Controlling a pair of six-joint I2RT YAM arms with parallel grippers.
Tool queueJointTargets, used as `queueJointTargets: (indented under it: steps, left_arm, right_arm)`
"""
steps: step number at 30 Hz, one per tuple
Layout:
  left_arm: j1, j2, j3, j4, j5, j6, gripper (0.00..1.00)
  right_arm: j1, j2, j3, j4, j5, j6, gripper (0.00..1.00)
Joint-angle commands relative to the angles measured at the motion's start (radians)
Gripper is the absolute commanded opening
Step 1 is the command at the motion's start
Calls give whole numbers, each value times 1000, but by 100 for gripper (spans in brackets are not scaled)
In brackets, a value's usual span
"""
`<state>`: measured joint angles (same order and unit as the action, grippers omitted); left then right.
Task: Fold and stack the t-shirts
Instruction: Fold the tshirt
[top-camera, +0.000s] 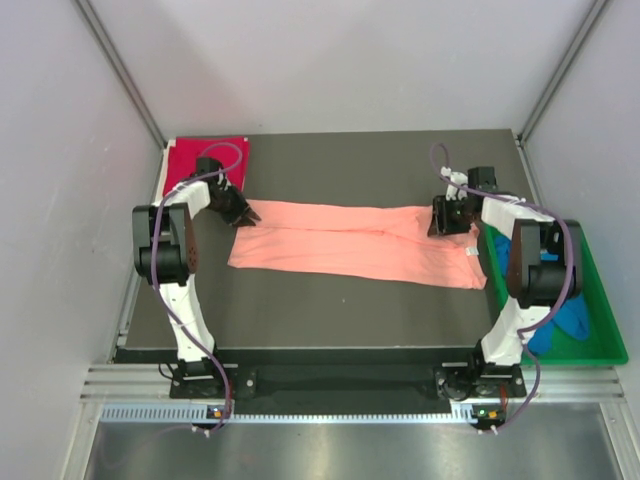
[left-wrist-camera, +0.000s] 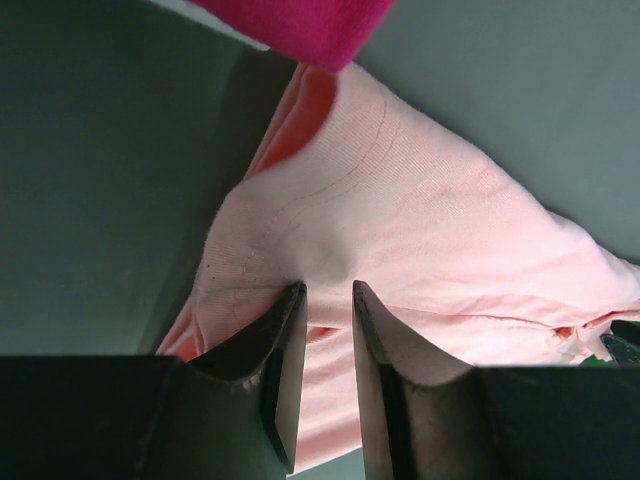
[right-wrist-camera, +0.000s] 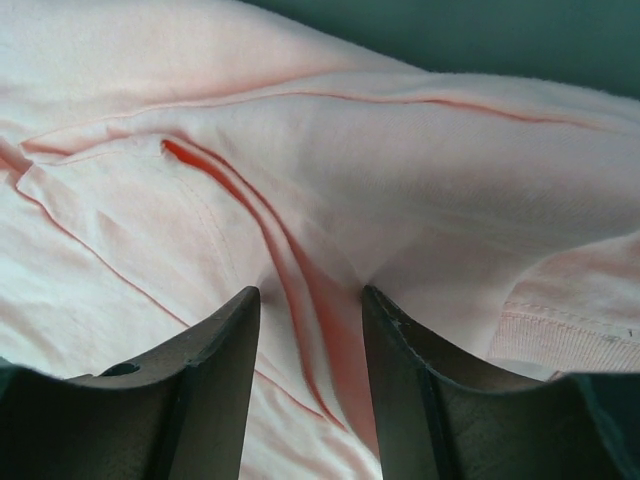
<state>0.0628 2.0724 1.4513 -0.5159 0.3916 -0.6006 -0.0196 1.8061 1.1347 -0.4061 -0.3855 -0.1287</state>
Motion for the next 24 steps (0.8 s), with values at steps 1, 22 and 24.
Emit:
queueJointTargets:
  steps: [1, 22, 24]
  left_arm:
    - [3, -23, 17, -13, -63, 18, 31]
    - [-24, -156, -15, -21, -74, 18, 33]
    - [-38, -159, -23, -19, -79, 16, 33]
  right_arm:
    - [12, -5, 50, -3, -47, -37, 46]
    - [239, -169, 60, -146, 230, 59, 0]
    - [251, -174, 59, -187, 318, 80, 0]
